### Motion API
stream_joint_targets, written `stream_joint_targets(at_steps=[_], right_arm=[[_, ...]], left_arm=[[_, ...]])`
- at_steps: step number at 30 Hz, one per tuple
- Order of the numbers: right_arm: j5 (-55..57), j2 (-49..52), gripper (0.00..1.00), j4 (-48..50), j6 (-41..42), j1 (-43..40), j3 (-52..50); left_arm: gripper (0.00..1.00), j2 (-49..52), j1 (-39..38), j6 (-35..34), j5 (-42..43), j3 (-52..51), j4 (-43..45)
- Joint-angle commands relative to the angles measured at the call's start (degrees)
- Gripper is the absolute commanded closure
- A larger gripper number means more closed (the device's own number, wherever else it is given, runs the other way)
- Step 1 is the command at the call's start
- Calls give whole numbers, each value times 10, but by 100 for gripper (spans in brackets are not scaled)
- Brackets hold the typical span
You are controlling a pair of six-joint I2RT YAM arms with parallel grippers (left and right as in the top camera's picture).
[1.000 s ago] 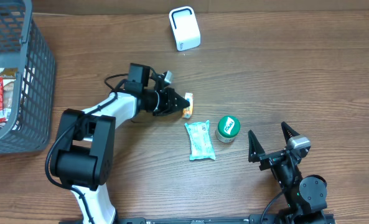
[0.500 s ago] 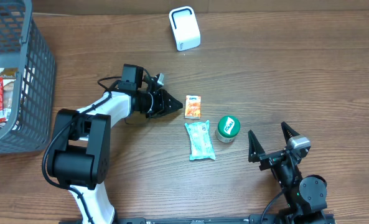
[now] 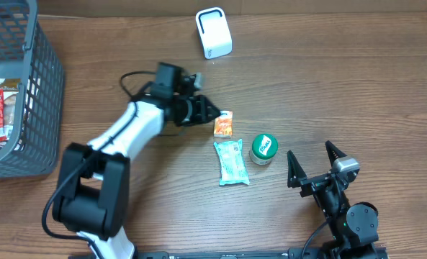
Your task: Scan the item barcode
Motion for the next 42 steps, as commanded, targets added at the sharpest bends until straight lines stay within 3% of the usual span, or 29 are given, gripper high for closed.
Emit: stream_joint_targets(at_steps=[1,7,11,42], right_arm=[[3,-1,0,1,-2,-3,-6],[3,-1,0,1,-2,-3,-6],[3,-1,0,1,-2,-3,-6],[3,-1,0,1,-2,-3,-6]], left_arm=[[70,-9,-61,11,-140,7,-3],[71,-3,-140,9,-329,7,-6],[71,1,-156,0,-393,7,-3],[70,32,-156,-9,-361,7,9]])
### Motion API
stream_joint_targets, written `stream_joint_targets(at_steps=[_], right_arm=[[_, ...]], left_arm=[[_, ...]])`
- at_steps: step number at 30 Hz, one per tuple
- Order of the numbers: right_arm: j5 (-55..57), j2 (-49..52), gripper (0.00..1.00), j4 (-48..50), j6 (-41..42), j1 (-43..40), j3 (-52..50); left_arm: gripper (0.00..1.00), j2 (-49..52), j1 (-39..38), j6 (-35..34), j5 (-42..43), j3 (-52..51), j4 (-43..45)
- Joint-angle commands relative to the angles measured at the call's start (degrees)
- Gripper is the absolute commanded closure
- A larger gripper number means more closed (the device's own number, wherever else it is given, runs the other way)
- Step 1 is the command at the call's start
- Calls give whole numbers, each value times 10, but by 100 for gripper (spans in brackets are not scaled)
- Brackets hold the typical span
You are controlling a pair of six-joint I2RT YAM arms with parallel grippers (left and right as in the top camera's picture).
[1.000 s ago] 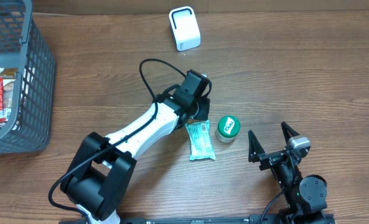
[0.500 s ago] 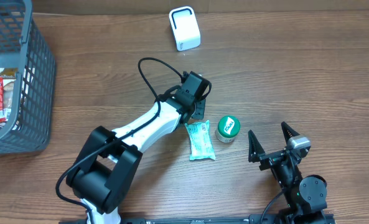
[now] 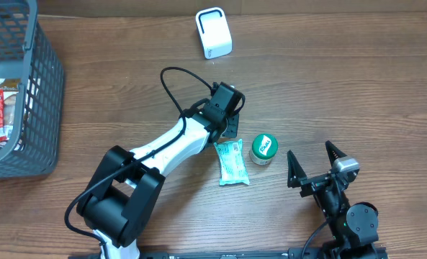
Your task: Scan the item barcode
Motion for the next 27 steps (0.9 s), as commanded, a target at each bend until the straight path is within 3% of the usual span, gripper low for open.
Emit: stream_joint_targets(at_steps=[1,6,13,19,23,27], right_arm=[[3,-1,0,1,-2,-3,-6],[3,-1,0,1,-2,-3,-6],[3,-1,0,1,-2,-3,-6],[3,-1,0,1,-2,-3,-6],[3,-1,0,1,-2,-3,-6],[3,-1,0,1,-2,-3,-6]], left_arm=[[68,5,-1,-7,5,2,-1],[64,16,-1,-7,5,1,3],[65,58,-1,-6,5,1,5],[79,66,2,-6,5,2,-8],[96,64,6,-6,10,11,-14],[96,42,21,-6,63,22,-18]])
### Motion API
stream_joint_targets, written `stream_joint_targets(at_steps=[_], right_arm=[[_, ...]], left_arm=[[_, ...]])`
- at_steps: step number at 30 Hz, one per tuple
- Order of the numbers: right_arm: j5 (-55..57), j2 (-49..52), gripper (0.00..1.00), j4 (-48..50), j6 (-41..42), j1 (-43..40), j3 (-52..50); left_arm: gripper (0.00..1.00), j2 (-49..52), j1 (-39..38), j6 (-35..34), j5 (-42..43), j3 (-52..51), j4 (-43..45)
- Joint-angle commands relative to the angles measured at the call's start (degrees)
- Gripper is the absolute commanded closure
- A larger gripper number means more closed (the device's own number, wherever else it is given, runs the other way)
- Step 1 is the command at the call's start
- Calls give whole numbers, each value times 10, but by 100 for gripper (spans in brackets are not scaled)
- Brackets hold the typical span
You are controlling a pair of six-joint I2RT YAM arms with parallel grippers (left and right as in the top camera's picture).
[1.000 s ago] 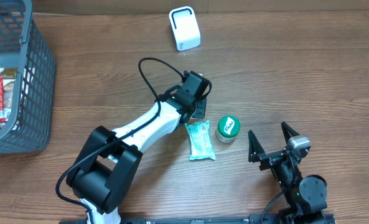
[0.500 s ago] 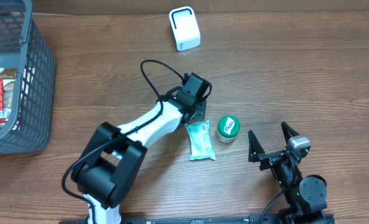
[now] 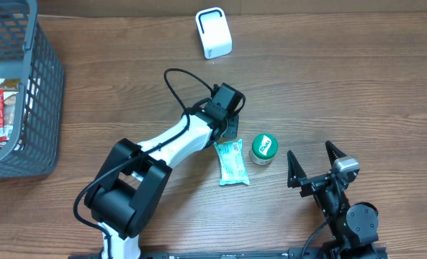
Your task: Scan the item barcode
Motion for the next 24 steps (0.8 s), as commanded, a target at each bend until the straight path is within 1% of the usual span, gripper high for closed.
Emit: stream_joint_targets(at_steps=[1,5,10,15,19,24], right_arm=[[3,-1,0,2,-2,-3,-6],[3,-1,0,1,-2,-3,-6],[3,-1,0,2,-2,-3,-6],[3,-1,0,2,-2,-3,-6],[3,-1,0,1,-2,-3,-6],[3,-1,0,2,-2,-3,-6]], left_arm=[[96,0,19,-6,64,6,-5],[96,-28,48,-25,131,6,-4],[96,-34,91,-25,239,5,-15],[96,-34,132,-21,275,2,-51],[96,-33,157,-11,306,-17,-50],[96,-33,188,17,355,-26,-50]])
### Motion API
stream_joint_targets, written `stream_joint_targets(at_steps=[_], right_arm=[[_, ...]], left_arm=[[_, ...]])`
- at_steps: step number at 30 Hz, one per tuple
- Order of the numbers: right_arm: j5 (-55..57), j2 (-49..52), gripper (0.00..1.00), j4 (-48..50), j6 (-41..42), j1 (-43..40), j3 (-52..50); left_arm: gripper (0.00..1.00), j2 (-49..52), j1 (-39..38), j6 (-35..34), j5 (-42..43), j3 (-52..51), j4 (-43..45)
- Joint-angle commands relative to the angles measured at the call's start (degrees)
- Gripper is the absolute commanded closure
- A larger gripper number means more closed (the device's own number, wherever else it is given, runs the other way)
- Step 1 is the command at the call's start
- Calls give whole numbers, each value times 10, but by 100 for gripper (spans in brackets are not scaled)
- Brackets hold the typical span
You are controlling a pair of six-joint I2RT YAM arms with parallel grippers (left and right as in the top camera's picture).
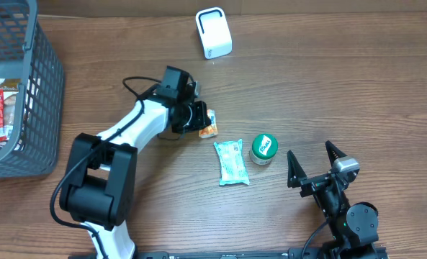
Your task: Scan the item barcode
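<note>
In the overhead view my left gripper (203, 122) is shut on a small orange packet (209, 129), which pokes out at its tip just above the table, left of centre. The white barcode scanner (213, 32) stands at the back of the table, well away from the packet. My right gripper (310, 164) rests at the front right with its fingers spread open and nothing between them.
A pale teal pouch (232, 162) lies flat right of the packet, with a green-lidded jar (263, 147) beside it. A grey wire basket (37, 93) holding wrapped items fills the left edge. The left arm's black cable loops near its wrist.
My left gripper has moved left and slightly back from its spot above the teal pouch. The orange packet has come along in its fingers. The right arm is unchanged.
First the orange packet lay on the table above the teal pouch, with my left gripper just left of it. At the two following moments the gripper was down over the packet, hiding it. Now the packet sits further left, held in the gripper.
</note>
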Motion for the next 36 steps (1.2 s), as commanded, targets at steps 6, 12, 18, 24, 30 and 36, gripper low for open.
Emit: stream_joint_targets(at_steps=[6,12,18,24,30,36], right_arm=[[3,-1,0,2,-2,-3,-6],[3,-1,0,2,-2,-3,-6],[3,-1,0,2,-2,-3,-6],[3,-1,0,2,-2,-3,-6],[3,-1,0,2,-2,-3,-6],[3,-1,0,2,-2,-3,-6]], left_arm=[[96,-16,45,48,117,-8,2],[96,-16,33,61,90,-8,-19],[85,-17,11,54,49,-8,-14],[71,-21,-36,23,-31,-1,-1],[71,-21,-74,15,-109,29,-19],[68,-21,-103,6,-195,42,-43]])
